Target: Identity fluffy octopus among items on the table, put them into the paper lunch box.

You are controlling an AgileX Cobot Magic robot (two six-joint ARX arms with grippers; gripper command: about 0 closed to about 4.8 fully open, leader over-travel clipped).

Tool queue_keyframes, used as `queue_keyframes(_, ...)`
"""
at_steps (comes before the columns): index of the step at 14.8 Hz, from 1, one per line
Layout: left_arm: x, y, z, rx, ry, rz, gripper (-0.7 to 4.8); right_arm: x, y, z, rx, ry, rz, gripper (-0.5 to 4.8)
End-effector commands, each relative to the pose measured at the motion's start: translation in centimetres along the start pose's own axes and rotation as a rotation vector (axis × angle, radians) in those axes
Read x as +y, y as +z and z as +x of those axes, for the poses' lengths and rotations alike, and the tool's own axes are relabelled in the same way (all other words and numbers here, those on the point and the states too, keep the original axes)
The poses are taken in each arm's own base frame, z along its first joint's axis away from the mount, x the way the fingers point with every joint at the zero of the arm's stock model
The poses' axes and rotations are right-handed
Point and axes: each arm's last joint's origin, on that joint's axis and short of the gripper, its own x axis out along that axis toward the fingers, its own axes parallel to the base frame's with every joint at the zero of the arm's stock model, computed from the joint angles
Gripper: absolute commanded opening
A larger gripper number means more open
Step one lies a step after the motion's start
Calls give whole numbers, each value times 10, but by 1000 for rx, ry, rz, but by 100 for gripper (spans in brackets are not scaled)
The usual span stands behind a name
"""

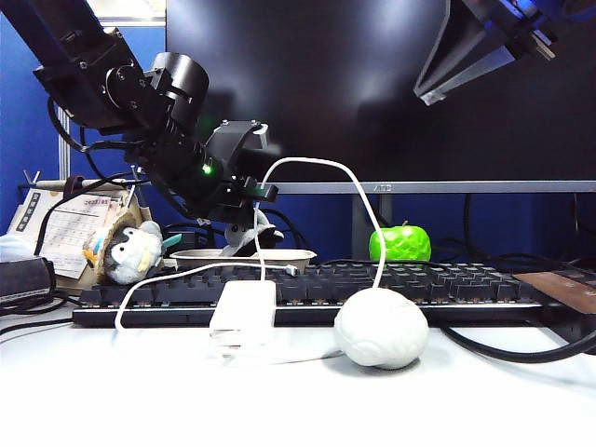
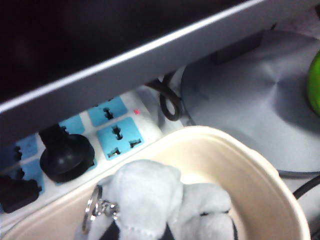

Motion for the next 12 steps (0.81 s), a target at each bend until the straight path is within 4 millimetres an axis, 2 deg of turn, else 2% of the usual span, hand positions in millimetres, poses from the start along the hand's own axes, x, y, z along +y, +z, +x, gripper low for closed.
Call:
queue_keyframes(1, 0, 4, -1, -18, 3, 1, 57, 0, 3, 1, -25, -5, -19, 68)
queue_keyframes(9, 0, 0, 1, 2, -1, 0, 58, -1, 3, 3, -24, -1, -12, 68)
queue_keyframes(12, -1, -7, 5, 26, -5, -1, 135, -1, 3, 3, -24, 2, -11, 68)
